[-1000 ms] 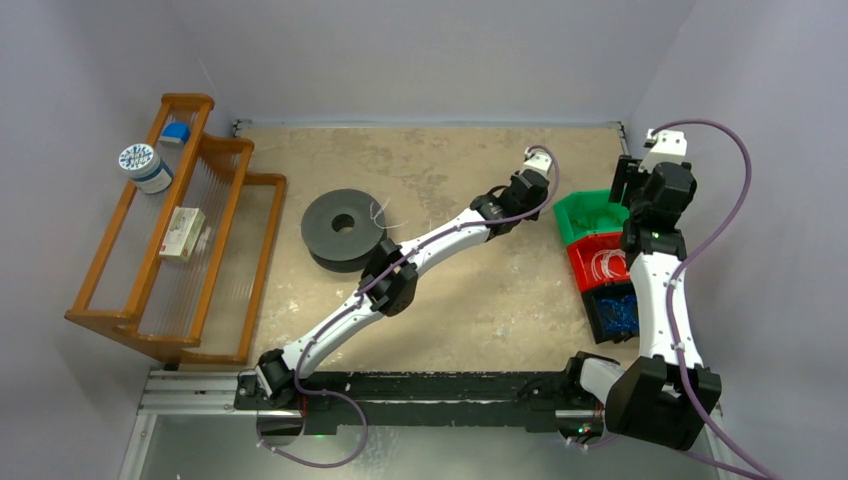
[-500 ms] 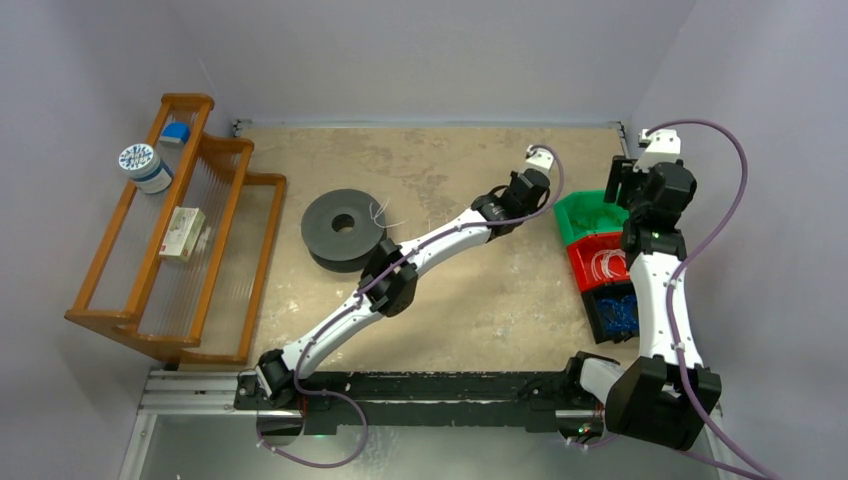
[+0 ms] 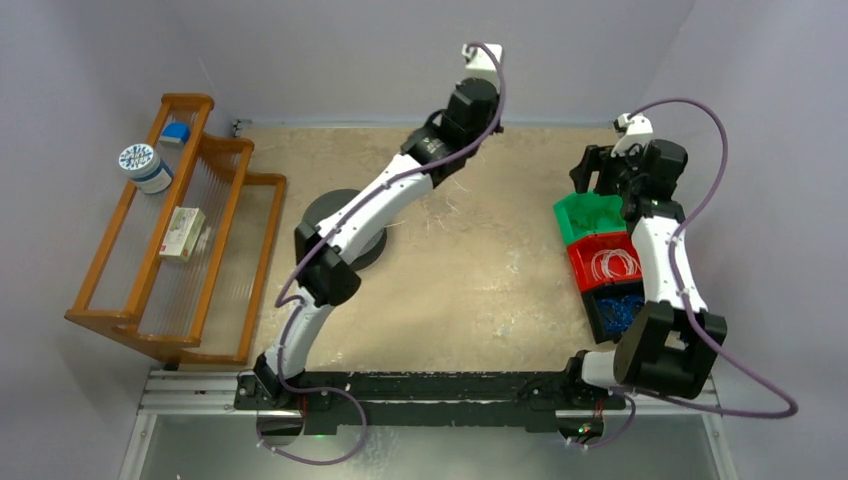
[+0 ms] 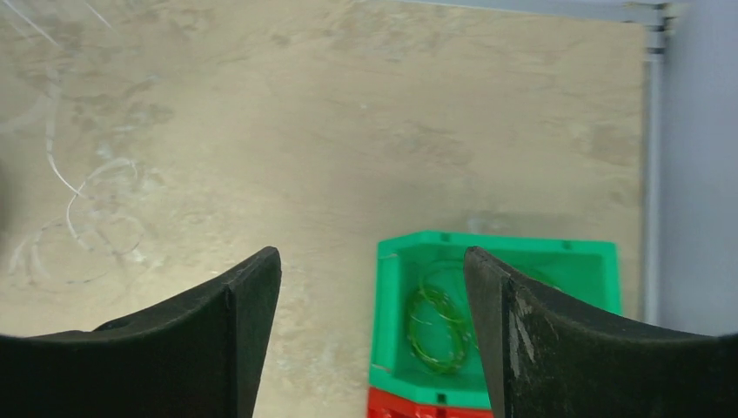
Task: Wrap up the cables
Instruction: Adjust the cable at the center of the board.
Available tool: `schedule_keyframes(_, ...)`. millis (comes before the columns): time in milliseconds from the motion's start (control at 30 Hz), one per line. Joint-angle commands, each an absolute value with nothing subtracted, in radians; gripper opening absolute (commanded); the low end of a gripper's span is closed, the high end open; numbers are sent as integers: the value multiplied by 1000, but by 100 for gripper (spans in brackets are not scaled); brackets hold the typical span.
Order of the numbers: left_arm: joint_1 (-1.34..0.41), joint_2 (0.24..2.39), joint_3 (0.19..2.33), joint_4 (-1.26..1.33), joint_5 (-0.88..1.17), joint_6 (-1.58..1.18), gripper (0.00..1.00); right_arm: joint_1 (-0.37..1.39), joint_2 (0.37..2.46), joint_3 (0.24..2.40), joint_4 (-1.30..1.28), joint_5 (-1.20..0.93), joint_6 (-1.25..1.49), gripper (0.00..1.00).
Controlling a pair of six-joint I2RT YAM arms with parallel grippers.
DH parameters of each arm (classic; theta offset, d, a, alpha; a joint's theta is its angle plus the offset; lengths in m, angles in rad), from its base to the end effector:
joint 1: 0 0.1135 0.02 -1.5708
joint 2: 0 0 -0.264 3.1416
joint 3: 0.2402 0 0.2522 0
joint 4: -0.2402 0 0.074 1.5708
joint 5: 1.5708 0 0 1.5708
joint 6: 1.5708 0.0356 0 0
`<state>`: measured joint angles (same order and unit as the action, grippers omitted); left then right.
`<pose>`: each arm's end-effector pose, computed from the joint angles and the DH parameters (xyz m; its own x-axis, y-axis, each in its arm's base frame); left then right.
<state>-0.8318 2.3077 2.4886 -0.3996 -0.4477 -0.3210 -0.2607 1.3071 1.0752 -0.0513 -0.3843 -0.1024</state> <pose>0.3691 -0.3822 0.3891 -0.2591 -0.1379 -0.9560 0.3161 0.9231 -0.2189 0.2992 -0.0660 0.3406 -0.2574 -0.0294 -0.9658 -0.1359 0.9907 0.0061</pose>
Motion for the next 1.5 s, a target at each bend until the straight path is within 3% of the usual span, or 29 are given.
schedule_keyframes(0,-827,2195,2466,-379,-436,-314,0,-230,1404,1155,-42,-610,-17,80)
schedule_keyframes(600,-761,2048,2416,-429,-286,-374,0,-129,1707,1165,486,-1107,613,76)
schedule_keyframes(1033,-761,2061,2465,-432,-178,-371,0,-97,1824,1098,864,-1158,973,75)
schedule_keyframes(1233,-761,2059,2463,-436,-155,-373,0,-100,1869,1028,1228,-1194,1246,74)
schedule_keyframes(1467,-762,2065,2467,-438,-134,-376,0,-100,1900,1034,1277,-1188,1283,72)
